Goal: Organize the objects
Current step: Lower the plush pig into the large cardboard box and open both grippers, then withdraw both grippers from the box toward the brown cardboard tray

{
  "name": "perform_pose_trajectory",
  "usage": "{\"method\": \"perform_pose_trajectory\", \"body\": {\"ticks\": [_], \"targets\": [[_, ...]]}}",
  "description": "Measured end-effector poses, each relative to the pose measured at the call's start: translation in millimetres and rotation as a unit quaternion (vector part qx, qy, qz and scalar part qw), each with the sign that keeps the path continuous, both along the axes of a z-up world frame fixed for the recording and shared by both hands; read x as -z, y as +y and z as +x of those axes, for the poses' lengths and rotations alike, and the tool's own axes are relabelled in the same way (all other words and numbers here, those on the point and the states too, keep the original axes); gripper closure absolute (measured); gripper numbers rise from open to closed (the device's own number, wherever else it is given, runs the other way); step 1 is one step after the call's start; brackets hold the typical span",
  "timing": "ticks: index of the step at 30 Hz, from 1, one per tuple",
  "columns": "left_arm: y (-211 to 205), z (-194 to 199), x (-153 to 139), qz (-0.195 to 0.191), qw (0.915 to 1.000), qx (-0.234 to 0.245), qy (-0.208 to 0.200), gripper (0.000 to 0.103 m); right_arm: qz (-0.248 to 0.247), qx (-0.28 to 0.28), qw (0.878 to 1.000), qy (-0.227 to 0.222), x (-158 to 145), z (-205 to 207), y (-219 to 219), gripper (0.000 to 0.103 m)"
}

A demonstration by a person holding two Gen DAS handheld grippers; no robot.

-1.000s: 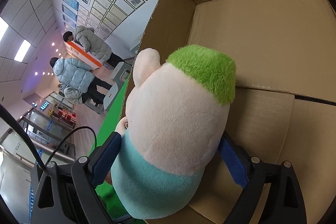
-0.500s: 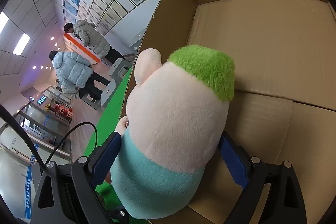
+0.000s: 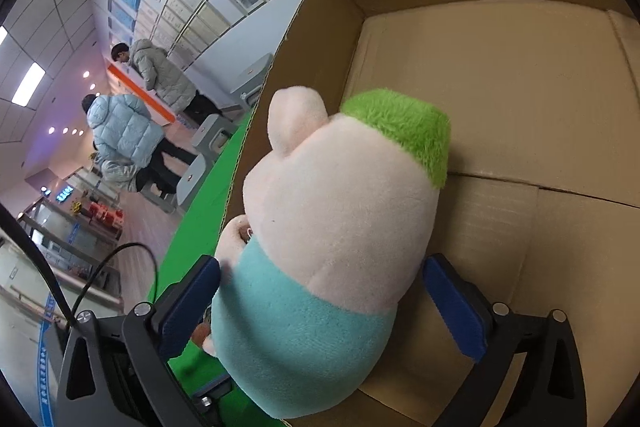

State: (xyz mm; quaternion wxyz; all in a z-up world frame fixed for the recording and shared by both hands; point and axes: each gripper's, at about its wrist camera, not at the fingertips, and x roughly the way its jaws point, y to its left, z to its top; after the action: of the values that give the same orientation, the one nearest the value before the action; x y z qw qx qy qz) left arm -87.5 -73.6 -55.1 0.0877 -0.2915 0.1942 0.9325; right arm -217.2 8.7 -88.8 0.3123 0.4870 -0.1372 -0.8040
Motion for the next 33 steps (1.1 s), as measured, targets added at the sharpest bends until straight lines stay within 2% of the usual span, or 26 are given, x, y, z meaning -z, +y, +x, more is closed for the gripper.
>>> {"method": "perform_pose_trajectory", "body": {"ticks": [1,5,7,12,16,18,21,22,23,25,27,30,33], "targets": [[-3.4,4.0,-3.6,0.012,0.9999,-0.005,-0.003,0.036,0.002,0.008,1.000,0.006,-4.0,3.6,2.6,0.001],[-17.3,22.9,-23.8,0.067,0.9976,-0.016,0.003,0.033,0.019,0.032,0.999,0.027,-30.7,17.8,9.4,0.001],[-23.8,32.8,-39.0,0.098,0.9948,-0.024,0.010,0.024,0.027,0.040,0.998,0.031,-43.2,26.6,13.9,0.001],[-33.1,38.5,-67.5,0.171,0.9845,-0.029,0.028,0.023,0.070,0.069,0.994,0.041,-78.0,74.0,36.1,0.001],[-39.3,32.8,-87.0,0.230,0.9712,-0.056,0.025,0.023,0.117,0.093,0.987,0.063,-87.3,147.5,96.3,0.001],[-35.4,30.4,-93.2,0.238,0.9683,-0.071,0.025,0.023,0.149,0.107,0.979,0.086,-91.5,186.6,117.7,0.001],[-16.8,32.3,-98.9,0.223,0.9704,-0.084,0.038,0.023,0.179,0.142,0.965,0.126,-108.7,243.6,145.7,0.001],[-6.5,33.7,-100.1,0.210,0.9727,-0.091,0.040,0.023,0.179,0.150,0.963,0.133,-115.8,243.6,147.2,0.001],[5.6,35.4,-101.0,0.199,0.9746,-0.092,0.042,0.023,0.179,0.162,0.960,0.139,-120.2,263.3,149.5,0.001],[17.0,42.0,-100.6,0.197,0.9749,-0.094,0.044,0.023,0.180,0.180,0.956,0.150,-125.1,275.0,156.7,0.001],[31.0,48.0,-101.3,0.197,0.9747,-0.097,0.043,0.023,0.177,0.196,0.952,0.153,-128.0,304.5,164.0,0.001],[53.5,61.4,-102.6,0.204,0.9747,-0.076,0.052,0.023,0.185,0.209,0.946,0.166,-129.7,344.0,174.7,0.001],[71.5,65.3,-101.3,0.194,0.9778,-0.064,0.047,0.023,0.198,0.212,0.942,0.168,-119.7,357.2,180.1,0.001]]}}
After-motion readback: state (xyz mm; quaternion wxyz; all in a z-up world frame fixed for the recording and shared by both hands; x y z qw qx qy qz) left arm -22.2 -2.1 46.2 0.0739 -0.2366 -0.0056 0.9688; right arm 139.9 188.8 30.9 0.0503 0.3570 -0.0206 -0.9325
